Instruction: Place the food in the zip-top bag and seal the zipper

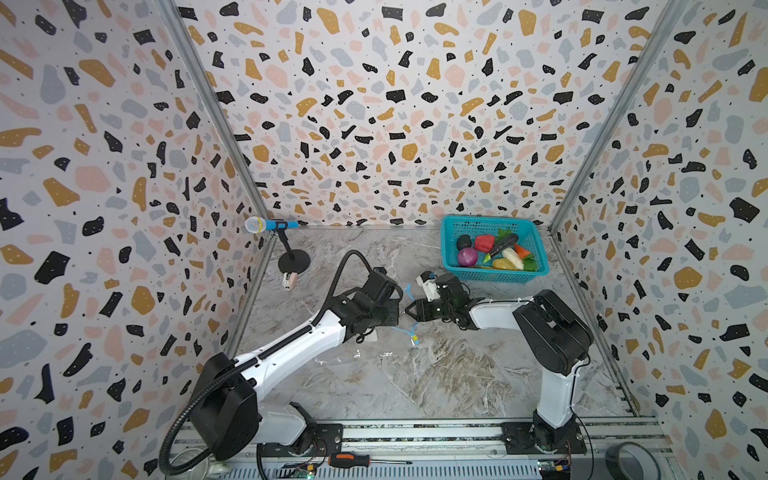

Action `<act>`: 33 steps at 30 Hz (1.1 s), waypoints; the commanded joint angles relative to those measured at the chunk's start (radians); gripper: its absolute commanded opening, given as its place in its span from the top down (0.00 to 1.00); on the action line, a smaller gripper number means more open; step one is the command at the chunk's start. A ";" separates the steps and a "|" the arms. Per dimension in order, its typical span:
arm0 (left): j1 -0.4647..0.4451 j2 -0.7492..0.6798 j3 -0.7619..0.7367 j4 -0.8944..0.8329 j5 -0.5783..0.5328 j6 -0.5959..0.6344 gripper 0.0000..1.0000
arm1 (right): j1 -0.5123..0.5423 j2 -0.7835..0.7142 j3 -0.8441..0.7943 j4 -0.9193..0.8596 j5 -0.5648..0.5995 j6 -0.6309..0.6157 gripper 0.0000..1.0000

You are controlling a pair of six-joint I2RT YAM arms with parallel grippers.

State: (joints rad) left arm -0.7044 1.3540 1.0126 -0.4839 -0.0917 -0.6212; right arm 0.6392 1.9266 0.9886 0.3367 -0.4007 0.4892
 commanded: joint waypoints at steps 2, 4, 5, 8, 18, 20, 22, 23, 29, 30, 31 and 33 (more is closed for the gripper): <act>-0.006 -0.009 0.020 -0.006 -0.012 -0.013 1.00 | 0.001 0.003 0.037 0.001 -0.021 0.003 0.47; -0.005 0.000 0.017 0.004 -0.014 -0.018 1.00 | 0.005 -0.011 0.036 -0.006 -0.028 0.001 0.45; -0.006 0.006 0.014 0.009 -0.013 -0.021 1.00 | 0.007 -0.021 0.033 -0.011 -0.031 0.003 0.43; -0.006 0.016 -0.005 0.044 -0.011 -0.059 1.00 | 0.010 -0.065 -0.003 -0.011 -0.041 0.028 0.37; -0.001 0.063 -0.027 0.088 -0.031 -0.123 1.00 | -0.012 -0.211 -0.058 -0.123 -0.006 -0.004 0.27; -0.001 0.069 -0.027 0.096 -0.031 -0.129 1.00 | -0.018 -0.229 -0.047 -0.158 -0.004 -0.016 0.26; 0.000 0.071 -0.028 0.108 -0.031 -0.134 1.00 | -0.030 -0.260 -0.026 -0.206 0.014 -0.039 0.26; 0.000 0.072 -0.029 0.112 -0.031 -0.136 1.00 | -0.038 -0.274 -0.015 -0.231 0.032 -0.053 0.26; 0.002 0.102 -0.018 0.141 -0.014 -0.127 1.00 | -0.150 -0.298 0.119 -0.428 0.169 -0.140 0.32; 0.003 0.110 -0.011 0.142 -0.011 -0.122 1.00 | -0.168 -0.296 0.147 -0.453 0.190 -0.155 0.32; 0.003 0.117 -0.003 0.140 -0.011 -0.117 1.00 | -0.182 -0.294 0.178 -0.474 0.216 -0.171 0.33; 0.006 0.130 0.009 0.137 -0.009 -0.108 1.00 | -0.205 -0.285 0.233 -0.504 0.259 -0.199 0.34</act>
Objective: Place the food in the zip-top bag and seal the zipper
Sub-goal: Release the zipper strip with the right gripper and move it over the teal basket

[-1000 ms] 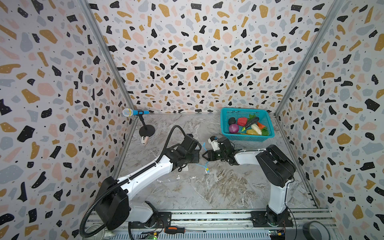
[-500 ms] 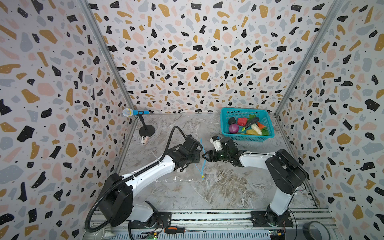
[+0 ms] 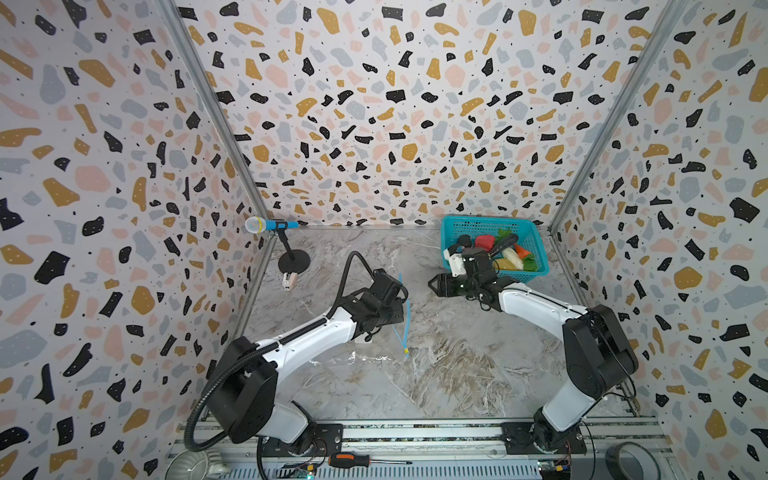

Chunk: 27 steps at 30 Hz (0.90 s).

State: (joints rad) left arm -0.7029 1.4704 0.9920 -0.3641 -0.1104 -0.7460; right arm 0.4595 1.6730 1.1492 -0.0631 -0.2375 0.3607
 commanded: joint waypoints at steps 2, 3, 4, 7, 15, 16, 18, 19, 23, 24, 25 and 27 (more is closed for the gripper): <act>0.008 0.024 0.042 0.019 0.014 0.022 1.00 | -0.050 -0.014 0.132 -0.129 0.130 -0.094 0.35; 0.008 0.031 0.047 0.020 0.019 0.025 1.00 | -0.065 0.001 0.159 -0.140 0.154 -0.102 0.36; 0.009 0.037 0.053 0.020 0.024 0.029 1.00 | -0.081 0.020 0.189 -0.154 0.173 -0.112 0.37; 0.010 0.055 0.068 0.025 0.032 0.037 1.00 | -0.122 0.089 0.270 -0.194 0.216 -0.130 0.38; 0.013 0.100 0.113 0.032 0.054 0.065 1.00 | -0.191 0.282 0.517 -0.384 0.250 -0.179 0.38; 0.014 0.102 0.116 0.037 0.051 0.069 1.00 | -0.194 0.306 0.548 -0.416 0.256 -0.186 0.38; 0.020 0.105 0.116 0.046 0.054 0.074 1.00 | -0.200 0.346 0.604 -0.472 0.269 -0.197 0.38; 0.023 0.108 0.117 0.051 0.058 0.077 1.00 | -0.202 0.365 0.626 -0.495 0.278 -0.202 0.38; 0.029 0.129 0.135 0.055 0.079 0.089 1.00 | -0.230 0.403 0.670 -0.537 0.283 -0.212 0.38; 0.029 0.138 0.144 0.048 0.089 0.094 1.00 | -0.242 0.404 0.673 -0.544 0.283 -0.212 0.38; 0.030 0.143 0.152 0.041 0.096 0.101 1.00 | -0.256 0.400 0.669 -0.547 0.282 -0.213 0.38; 0.029 0.149 0.155 0.040 0.103 0.106 1.00 | -0.276 0.388 0.652 -0.547 0.281 -0.216 0.38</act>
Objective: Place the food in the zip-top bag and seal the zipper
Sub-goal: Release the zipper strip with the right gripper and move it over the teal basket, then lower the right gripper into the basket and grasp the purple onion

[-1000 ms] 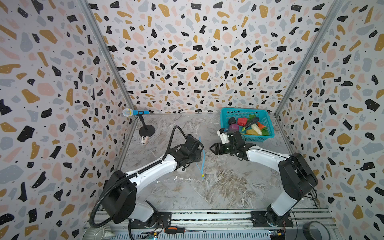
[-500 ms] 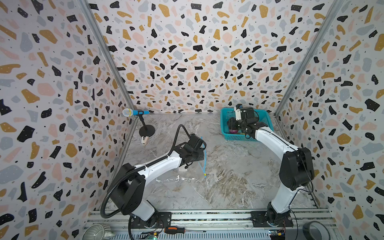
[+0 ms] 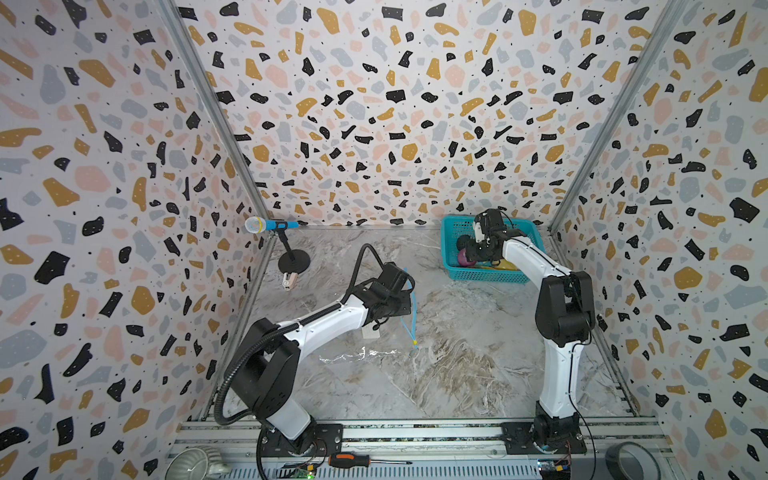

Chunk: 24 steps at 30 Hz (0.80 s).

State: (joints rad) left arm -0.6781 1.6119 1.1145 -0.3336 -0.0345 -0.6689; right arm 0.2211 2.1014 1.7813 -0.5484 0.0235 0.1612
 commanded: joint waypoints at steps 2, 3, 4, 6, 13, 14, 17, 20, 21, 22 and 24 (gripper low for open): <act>0.005 0.014 0.034 0.011 0.027 0.036 1.00 | -0.059 -0.048 0.008 -0.069 0.020 -0.020 0.38; 0.006 0.020 0.035 0.010 0.025 0.038 1.00 | -0.064 -0.055 -0.005 -0.067 0.022 -0.023 0.38; 0.006 0.024 0.038 0.010 0.028 0.041 1.00 | -0.067 -0.058 -0.014 -0.062 0.025 -0.023 0.38; 0.006 0.032 0.047 0.008 0.033 0.051 1.00 | -0.068 -0.053 -0.020 -0.055 0.019 -0.023 0.38; 0.008 0.035 0.061 0.008 0.022 0.064 1.00 | -0.034 -0.008 0.019 -0.108 0.015 -0.052 0.38; 0.008 0.037 0.059 0.009 0.022 0.062 1.00 | -0.029 -0.010 0.013 -0.111 0.019 -0.055 0.38; 0.008 0.035 0.062 0.008 0.025 0.063 1.00 | -0.017 -0.027 -0.008 -0.111 0.011 -0.055 0.38; 0.008 0.028 0.061 0.010 0.019 0.062 1.00 | -0.003 -0.042 -0.025 -0.107 0.009 -0.053 0.38; 0.008 0.027 0.059 0.011 0.016 0.060 1.00 | 0.001 -0.047 -0.030 -0.110 0.008 -0.052 0.38; 0.008 0.027 0.060 0.010 0.016 0.060 1.00 | 0.004 -0.051 -0.033 -0.113 0.006 -0.049 0.38; 0.008 0.028 0.061 0.011 0.019 0.060 1.00 | 0.012 -0.067 -0.059 -0.108 0.006 -0.045 0.38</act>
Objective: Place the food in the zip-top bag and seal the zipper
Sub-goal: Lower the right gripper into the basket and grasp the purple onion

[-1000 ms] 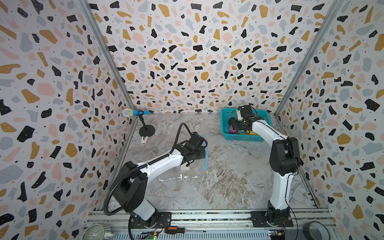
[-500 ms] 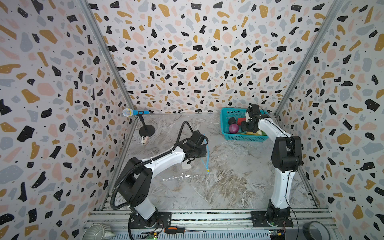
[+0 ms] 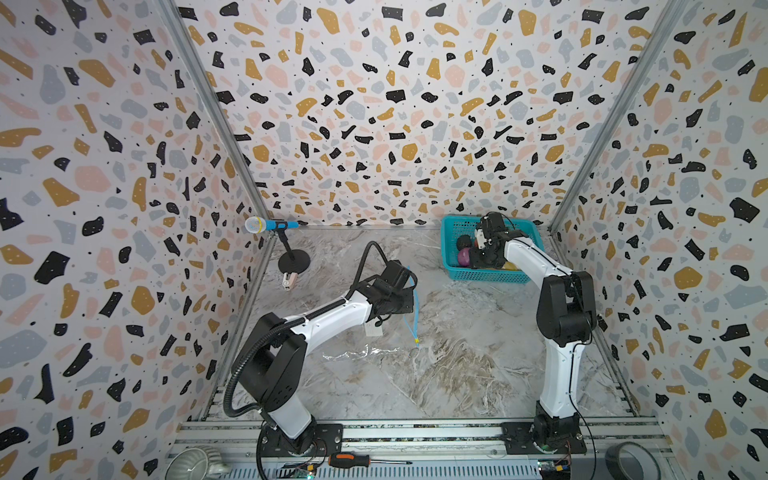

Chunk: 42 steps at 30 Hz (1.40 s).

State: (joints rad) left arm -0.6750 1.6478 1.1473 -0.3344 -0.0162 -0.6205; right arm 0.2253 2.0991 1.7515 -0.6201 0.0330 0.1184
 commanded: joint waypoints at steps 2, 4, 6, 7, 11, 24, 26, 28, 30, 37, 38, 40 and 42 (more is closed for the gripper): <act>0.005 -0.007 0.025 0.012 -0.001 0.011 1.00 | 0.012 -0.080 -0.064 -0.028 -0.005 0.005 0.38; 0.005 -0.008 0.020 0.015 -0.001 0.011 1.00 | 0.019 -0.094 -0.089 -0.029 -0.011 0.010 0.38; 0.005 -0.008 0.017 0.019 0.004 0.009 1.00 | 0.030 -0.110 -0.108 -0.028 -0.009 0.016 0.38; 0.005 -0.009 0.015 0.021 0.005 0.008 1.00 | 0.035 -0.119 -0.115 -0.028 -0.010 0.018 0.38; 0.005 -0.012 0.014 0.023 0.010 0.007 1.00 | 0.056 -0.156 -0.153 -0.025 -0.010 0.033 0.38; 0.005 0.003 0.010 0.036 0.039 0.004 1.00 | -0.083 -0.138 -0.141 0.004 -0.057 0.048 0.37; 0.005 0.008 0.014 0.037 0.048 0.004 1.00 | -0.134 -0.119 -0.120 0.017 -0.063 0.058 0.37; 0.004 0.010 0.018 0.034 0.052 0.005 1.00 | -0.174 -0.109 -0.112 0.031 -0.067 0.066 0.37; 0.005 0.008 0.017 0.035 0.055 0.005 1.00 | -0.199 -0.102 -0.114 0.034 -0.060 0.067 0.37; 0.005 0.021 0.020 0.043 0.070 0.008 1.00 | -0.220 -0.119 -0.173 0.011 -0.057 0.054 0.37; 0.005 0.024 0.023 0.044 0.073 0.010 1.00 | -0.221 -0.127 -0.188 0.009 -0.054 0.052 0.37; 0.005 0.026 0.027 0.045 0.074 0.010 1.00 | -0.221 -0.143 -0.212 0.008 -0.049 0.051 0.37; 0.004 0.027 0.031 0.046 0.077 0.011 1.00 | -0.220 -0.159 -0.234 0.008 -0.052 0.052 0.37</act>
State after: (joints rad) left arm -0.6750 1.6672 1.1473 -0.3107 0.0456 -0.6205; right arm 0.0032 1.9972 1.5486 -0.5694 -0.0227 0.1715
